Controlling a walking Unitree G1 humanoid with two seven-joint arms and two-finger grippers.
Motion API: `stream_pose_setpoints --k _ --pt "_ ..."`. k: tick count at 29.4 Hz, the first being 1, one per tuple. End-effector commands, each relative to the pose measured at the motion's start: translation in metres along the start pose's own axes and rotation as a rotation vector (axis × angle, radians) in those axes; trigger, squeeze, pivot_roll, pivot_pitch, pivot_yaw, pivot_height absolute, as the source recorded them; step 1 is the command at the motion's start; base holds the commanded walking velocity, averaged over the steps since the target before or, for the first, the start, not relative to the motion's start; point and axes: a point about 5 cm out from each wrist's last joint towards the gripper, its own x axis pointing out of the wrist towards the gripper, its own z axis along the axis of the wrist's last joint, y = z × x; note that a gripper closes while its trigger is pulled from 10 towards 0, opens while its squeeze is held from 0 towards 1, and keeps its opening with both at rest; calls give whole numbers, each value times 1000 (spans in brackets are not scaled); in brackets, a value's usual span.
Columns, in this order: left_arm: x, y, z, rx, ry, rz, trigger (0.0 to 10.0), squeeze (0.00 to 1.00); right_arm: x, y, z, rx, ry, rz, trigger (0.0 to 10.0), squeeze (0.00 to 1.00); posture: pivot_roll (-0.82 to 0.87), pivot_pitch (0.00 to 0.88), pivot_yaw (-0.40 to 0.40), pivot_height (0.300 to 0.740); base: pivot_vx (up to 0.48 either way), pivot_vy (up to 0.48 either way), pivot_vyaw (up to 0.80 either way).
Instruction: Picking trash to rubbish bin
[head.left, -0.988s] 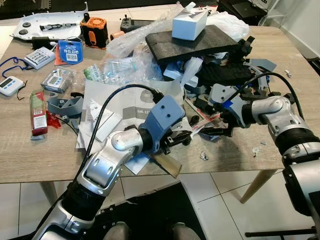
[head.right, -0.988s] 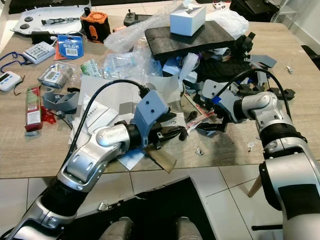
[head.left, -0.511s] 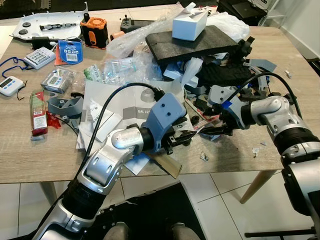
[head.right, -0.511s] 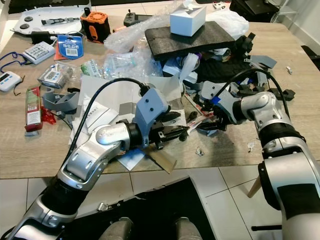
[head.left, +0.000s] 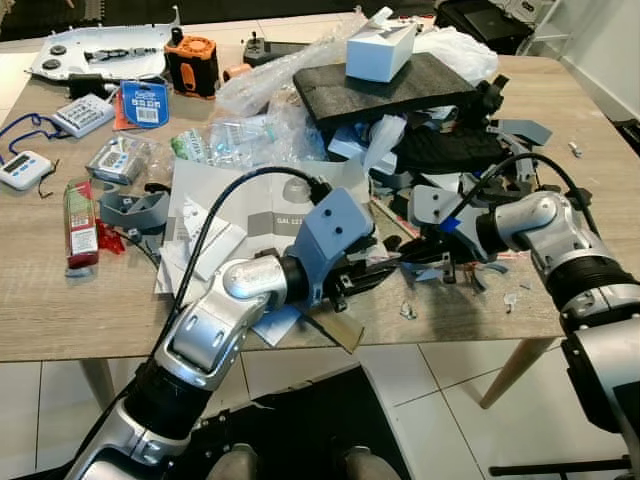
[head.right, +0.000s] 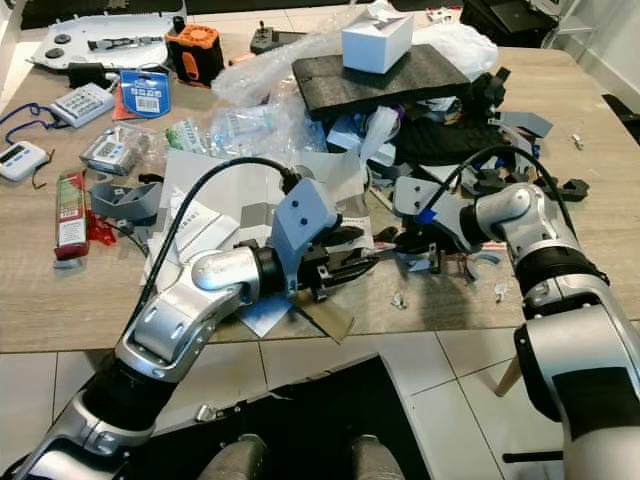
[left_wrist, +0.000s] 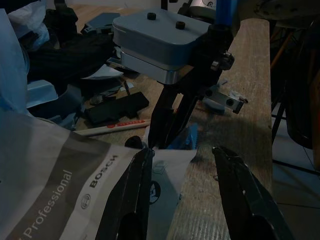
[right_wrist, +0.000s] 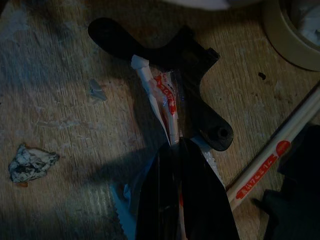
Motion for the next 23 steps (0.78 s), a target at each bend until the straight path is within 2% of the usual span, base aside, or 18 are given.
stream_pose_setpoints --k 1,6,7,8,14,20,23 --pt "3 -7 -4 -12 -3 -17 10000 0 14 17 -27 76 90 73 0 0 64 284 -43 740 0 0 0" --pt "4 -4 -2 -14 -12 7 10000 0 11 14 -22 68 64 59 0 0 60 272 -50 740 0 0 0" --pt "4 -2 -1 -14 -18 19 10000 0 8 10 -18 67 40 48 0 0 60 272 -50 740 0 0 0" --pt "2 1 1 -14 -26 41 10000 0 -3 2 -7 73 -15 29 0 0 62 271 -55 740 0 0 0" --pt "1 2 2 -14 -29 49 10000 0 -11 -3 0 79 -41 28 0 0 62 271 -55 740 0 0 0" --pt "-2 5 4 -21 -41 73 10000 0 -41 -18 24 63 -110 18 0 0 52 267 -58 740 0 0 0" --pt "-2 5 4 -21 -41 73 10000 0 -41 -18 24 63 -110 18 0 0 52 267 -58 740 0 0 0"
